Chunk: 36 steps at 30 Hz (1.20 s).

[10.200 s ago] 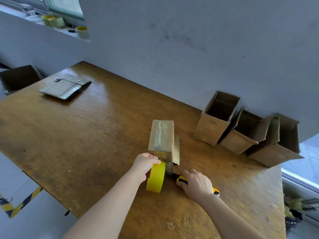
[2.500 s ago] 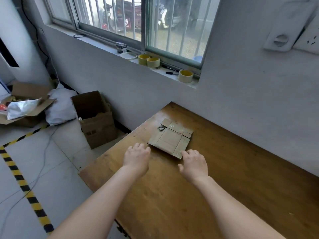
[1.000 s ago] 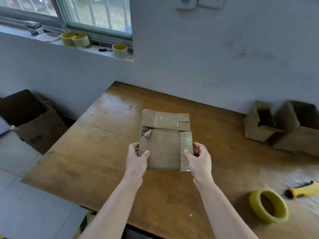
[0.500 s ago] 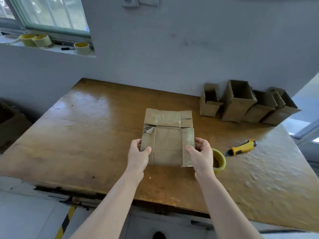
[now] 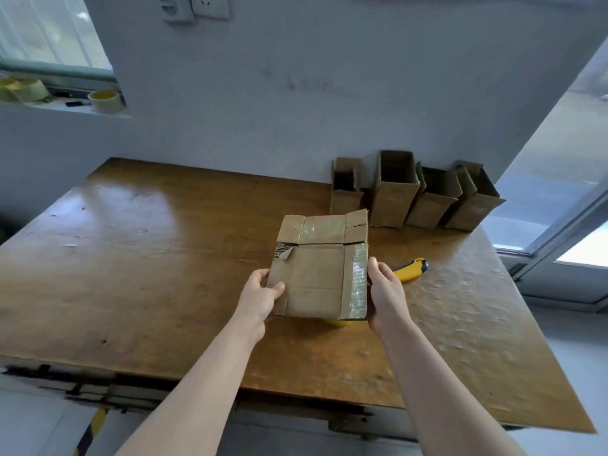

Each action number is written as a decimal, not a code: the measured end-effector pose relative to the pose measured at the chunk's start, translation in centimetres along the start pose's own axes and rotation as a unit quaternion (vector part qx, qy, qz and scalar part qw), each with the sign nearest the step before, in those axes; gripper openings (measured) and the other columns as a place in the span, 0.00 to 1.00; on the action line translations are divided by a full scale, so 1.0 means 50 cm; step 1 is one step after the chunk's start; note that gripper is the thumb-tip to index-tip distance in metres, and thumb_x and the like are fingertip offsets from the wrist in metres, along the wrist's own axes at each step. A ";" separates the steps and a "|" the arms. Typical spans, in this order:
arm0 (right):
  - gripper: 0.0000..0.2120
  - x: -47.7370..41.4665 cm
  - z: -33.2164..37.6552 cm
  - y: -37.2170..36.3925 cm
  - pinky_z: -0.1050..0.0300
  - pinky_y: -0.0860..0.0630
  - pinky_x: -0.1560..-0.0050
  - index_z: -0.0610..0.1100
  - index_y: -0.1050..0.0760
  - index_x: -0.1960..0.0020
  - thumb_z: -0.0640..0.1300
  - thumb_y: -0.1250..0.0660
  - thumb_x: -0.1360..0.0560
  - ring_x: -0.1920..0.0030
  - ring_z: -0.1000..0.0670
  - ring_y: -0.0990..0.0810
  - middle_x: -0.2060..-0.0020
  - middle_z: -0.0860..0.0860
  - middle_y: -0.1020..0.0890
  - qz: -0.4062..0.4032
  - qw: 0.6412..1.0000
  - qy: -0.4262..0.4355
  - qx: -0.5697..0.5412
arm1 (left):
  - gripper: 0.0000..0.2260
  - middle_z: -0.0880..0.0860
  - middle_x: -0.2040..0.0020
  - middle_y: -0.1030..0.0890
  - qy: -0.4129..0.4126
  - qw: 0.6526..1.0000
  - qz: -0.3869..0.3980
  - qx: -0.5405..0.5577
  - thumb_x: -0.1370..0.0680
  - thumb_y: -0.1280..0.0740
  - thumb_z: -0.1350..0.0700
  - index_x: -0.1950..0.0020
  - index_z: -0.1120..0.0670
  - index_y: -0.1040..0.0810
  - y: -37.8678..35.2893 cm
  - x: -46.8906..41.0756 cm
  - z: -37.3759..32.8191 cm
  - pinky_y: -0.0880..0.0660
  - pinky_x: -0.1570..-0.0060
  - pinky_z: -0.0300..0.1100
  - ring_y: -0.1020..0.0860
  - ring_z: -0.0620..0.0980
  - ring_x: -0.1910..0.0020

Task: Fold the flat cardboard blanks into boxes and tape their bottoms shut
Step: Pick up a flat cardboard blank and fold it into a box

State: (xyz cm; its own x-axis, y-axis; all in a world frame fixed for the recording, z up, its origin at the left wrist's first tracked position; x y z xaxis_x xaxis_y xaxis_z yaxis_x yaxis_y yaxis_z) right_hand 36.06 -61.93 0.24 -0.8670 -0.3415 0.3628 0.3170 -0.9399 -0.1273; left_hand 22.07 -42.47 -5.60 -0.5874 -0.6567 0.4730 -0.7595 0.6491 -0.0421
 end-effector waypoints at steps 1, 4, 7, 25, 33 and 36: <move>0.15 -0.011 0.011 0.018 0.40 0.21 0.46 0.42 0.24 0.50 0.53 0.41 0.19 0.53 0.44 0.18 0.57 0.45 0.17 0.006 1.000 0.000 0.004 | 0.16 0.54 0.40 0.22 0.006 1.000 0.004 0.003 0.22 0.35 0.60 0.35 0.50 0.30 -0.030 -0.004 0.004 0.24 0.53 0.51 0.23 0.55 0.44; 0.15 -0.044 0.050 0.073 0.39 0.21 0.45 0.43 0.24 0.47 0.53 0.43 0.18 0.48 0.42 0.18 0.53 0.44 0.17 0.014 0.999 0.024 0.035 | 0.17 0.53 0.39 0.23 0.017 1.000 0.015 0.007 0.21 0.35 0.59 0.34 0.49 0.30 -0.112 -0.014 0.012 0.25 0.56 0.49 0.23 0.54 0.46; 0.15 -0.073 0.076 0.118 0.41 0.20 0.47 0.43 0.24 0.45 0.51 0.44 0.18 0.49 0.43 0.18 0.51 0.42 0.17 0.028 0.998 0.040 0.045 | 0.18 0.53 0.39 0.23 0.026 1.000 0.018 0.001 0.21 0.36 0.57 0.31 0.49 0.31 -0.176 -0.018 0.015 0.26 0.63 0.45 0.24 0.53 0.48; 0.08 -0.277 0.157 0.141 0.51 0.19 0.52 0.47 0.25 0.44 0.43 0.34 0.22 0.52 0.48 0.19 0.52 0.49 0.19 0.013 0.953 0.095 0.288 | 0.47 0.43 0.29 0.32 -0.111 0.958 0.179 -0.196 0.37 0.41 0.22 0.25 0.48 0.36 -0.453 -0.058 -0.147 0.38 0.31 0.40 0.35 0.42 0.29; 0.15 -0.313 0.111 0.135 0.57 0.19 0.67 0.46 0.31 0.38 0.40 0.33 0.23 0.63 0.48 0.16 0.55 0.47 0.19 0.064 0.964 0.025 0.258 | 0.13 0.51 0.71 0.35 -0.150 0.932 0.033 -0.329 0.25 0.41 0.61 0.69 0.52 0.38 -0.448 -0.084 -0.189 0.43 0.73 0.36 0.38 0.48 0.73; 0.26 -0.323 0.094 0.135 0.52 0.17 0.64 0.46 0.36 0.34 0.41 0.29 0.27 0.60 0.45 0.15 0.49 0.44 0.20 0.094 0.958 -0.026 0.269 | 0.07 0.60 0.57 0.23 -0.195 0.886 -0.044 -0.418 0.21 0.42 0.61 0.52 0.58 0.24 -0.436 -0.073 -0.213 0.30 0.55 0.35 0.24 0.49 0.64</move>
State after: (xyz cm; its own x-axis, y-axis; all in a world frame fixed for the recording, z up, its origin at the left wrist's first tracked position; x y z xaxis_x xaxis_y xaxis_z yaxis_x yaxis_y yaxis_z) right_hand 54.01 -62.72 -2.12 -0.7590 -0.4904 0.4283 0.6302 -0.7187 0.2939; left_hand 43.74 -50.12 2.98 -0.7120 -0.6955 0.0962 -0.4295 0.5398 0.7239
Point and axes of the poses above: each hand's wrist, its own x-axis away from the middle knuckle, its own y-axis out of the back of the hand, z = x × y, the point moved 9 cm from there along -x, towards the middle knuckle
